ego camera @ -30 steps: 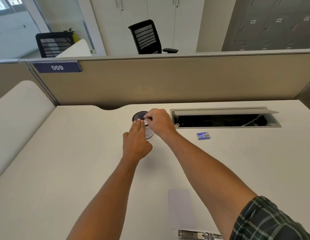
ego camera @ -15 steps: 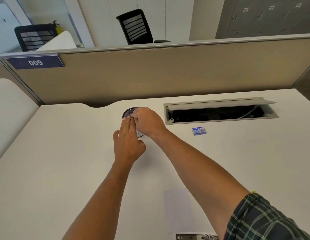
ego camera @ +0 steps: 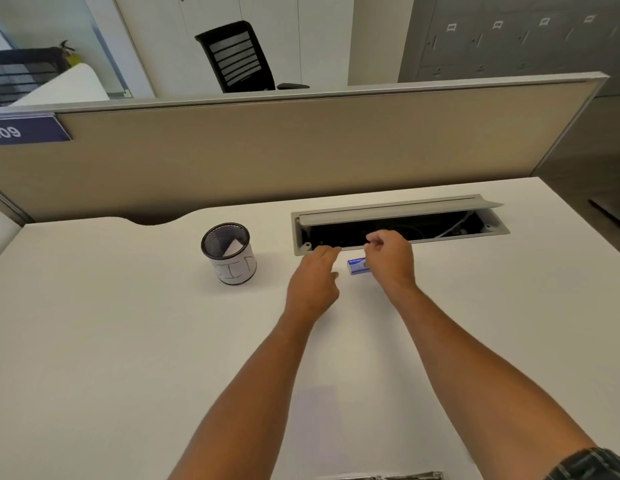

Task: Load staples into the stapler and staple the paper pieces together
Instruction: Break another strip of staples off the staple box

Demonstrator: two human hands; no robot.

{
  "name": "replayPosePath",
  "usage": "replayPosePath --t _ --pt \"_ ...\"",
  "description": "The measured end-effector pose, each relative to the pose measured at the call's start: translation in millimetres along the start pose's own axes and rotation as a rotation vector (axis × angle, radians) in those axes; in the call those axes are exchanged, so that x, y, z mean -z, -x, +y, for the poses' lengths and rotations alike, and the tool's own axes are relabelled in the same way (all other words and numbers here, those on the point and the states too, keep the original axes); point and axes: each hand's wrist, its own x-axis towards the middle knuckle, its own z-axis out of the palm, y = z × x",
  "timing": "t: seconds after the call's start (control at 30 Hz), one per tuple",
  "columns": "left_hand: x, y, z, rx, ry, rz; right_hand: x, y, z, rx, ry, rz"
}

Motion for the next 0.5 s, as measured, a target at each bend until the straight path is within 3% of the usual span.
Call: replayPosePath --t 0.17,0.5 --pt "-40.0 -16.7 14.6 0.084 0.059 -0.078 9.1 1.8 27.6 -0.016 0.112 -0.241" --pt "-55.3 -26.0 19.0 0.124 0.086 0.0 9.2 5.6 45.0 0.05 0.08 -0.282"
